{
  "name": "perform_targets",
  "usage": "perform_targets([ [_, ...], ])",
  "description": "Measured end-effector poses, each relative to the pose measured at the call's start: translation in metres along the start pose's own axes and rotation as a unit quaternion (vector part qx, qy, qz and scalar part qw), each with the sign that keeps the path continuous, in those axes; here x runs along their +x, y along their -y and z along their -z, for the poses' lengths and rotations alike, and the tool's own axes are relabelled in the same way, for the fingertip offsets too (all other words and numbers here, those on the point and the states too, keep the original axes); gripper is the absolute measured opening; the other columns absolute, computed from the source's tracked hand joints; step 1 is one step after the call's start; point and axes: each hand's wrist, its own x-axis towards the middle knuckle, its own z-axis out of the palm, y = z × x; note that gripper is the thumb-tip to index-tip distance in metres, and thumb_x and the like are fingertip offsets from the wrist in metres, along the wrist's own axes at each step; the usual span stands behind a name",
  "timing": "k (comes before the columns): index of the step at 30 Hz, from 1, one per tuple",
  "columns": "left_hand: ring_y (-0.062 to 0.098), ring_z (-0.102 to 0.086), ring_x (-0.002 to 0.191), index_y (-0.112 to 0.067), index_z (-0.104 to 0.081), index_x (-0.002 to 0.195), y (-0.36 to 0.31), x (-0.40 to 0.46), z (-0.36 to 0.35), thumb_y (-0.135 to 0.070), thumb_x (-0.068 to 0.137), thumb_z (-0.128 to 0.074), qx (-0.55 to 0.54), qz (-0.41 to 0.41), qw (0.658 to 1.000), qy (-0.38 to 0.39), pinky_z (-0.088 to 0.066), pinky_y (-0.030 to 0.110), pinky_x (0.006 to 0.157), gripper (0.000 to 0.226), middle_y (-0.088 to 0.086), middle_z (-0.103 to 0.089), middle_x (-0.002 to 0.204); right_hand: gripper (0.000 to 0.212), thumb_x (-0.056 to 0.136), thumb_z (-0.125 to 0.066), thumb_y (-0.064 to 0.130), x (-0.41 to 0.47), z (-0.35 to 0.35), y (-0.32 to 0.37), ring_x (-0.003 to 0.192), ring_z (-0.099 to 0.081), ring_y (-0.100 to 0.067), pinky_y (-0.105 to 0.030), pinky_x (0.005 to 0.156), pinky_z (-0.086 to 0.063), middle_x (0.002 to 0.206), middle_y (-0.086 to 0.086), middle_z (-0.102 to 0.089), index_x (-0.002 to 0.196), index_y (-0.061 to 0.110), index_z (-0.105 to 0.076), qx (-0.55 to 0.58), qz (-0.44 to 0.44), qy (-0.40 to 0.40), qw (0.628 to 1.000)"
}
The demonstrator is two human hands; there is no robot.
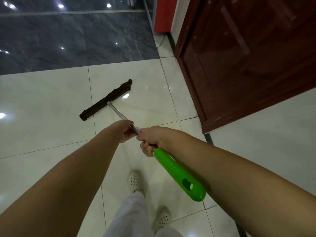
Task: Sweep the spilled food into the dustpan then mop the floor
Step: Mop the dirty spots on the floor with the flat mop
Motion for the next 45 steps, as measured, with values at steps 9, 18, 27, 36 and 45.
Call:
perform_targets([
  [9,0.022,-0.063,0.068,0.002,-0.051,0.106,0.108,-0.034,-0.010,-0.013,0.098,-0.048,-0.018,0.022,0.999,0.019,-0.053,0.024,0.041,0.017,0.017,-0.061,0.084,0.036,0.100,-0.039,0.011,-0.043,0.019,-0.107,0.028,-0.028,-0.002,-0.008,0.030,-0.021,0.060,-0.001,-0.033,0.132,0.026,-0.046,-0.031,-0.006,-0.003,1.000],
  [18,0.026,-0.060,0.071,0.004,-0.048,0.090,0.215,-0.106,-0.084,-0.012,0.102,-0.038,-0.037,0.059,0.994,0.088,-0.049,0.040,0.083,0.022,0.020,-0.057,0.083,0.035,0.100,-0.037,0.009,-0.117,0.074,-0.227,0.036,-0.028,-0.003,-0.009,0.034,-0.021,0.061,-0.001,-0.035,0.084,0.036,-0.052,-0.042,-0.011,-0.044,0.998],
  [27,0.028,-0.062,0.074,0.004,-0.047,0.085,0.294,-0.148,-0.182,-0.013,0.102,-0.036,0.026,0.103,0.980,0.167,-0.049,0.040,0.085,0.027,0.022,-0.059,0.081,0.039,0.099,-0.038,0.007,-0.190,0.140,-0.322,0.035,-0.030,-0.006,-0.010,0.031,-0.025,0.059,-0.002,-0.038,0.081,0.037,-0.056,0.063,-0.017,-0.099,0.993],
  [36,0.023,-0.062,0.069,0.001,-0.048,0.082,0.347,-0.183,-0.251,-0.012,0.101,-0.040,0.115,0.127,0.959,0.226,-0.052,0.036,0.082,0.024,0.017,-0.059,0.079,0.037,0.097,-0.037,0.001,-0.242,0.172,-0.381,0.027,-0.030,-0.005,-0.007,0.029,-0.023,0.051,-0.002,-0.035,0.084,0.028,-0.059,0.176,-0.014,-0.143,0.974],
  [45,0.031,-0.065,0.098,0.006,-0.046,0.097,0.368,-0.208,-0.240,0.000,0.098,-0.041,0.049,0.156,0.953,0.254,-0.051,0.040,0.087,0.008,0.028,-0.061,0.091,0.035,0.096,-0.037,0.000,-0.270,0.169,-0.398,0.027,-0.030,-0.004,-0.006,0.027,-0.025,0.053,-0.003,-0.037,0.089,0.025,-0.060,0.168,-0.027,-0.120,0.978],
])
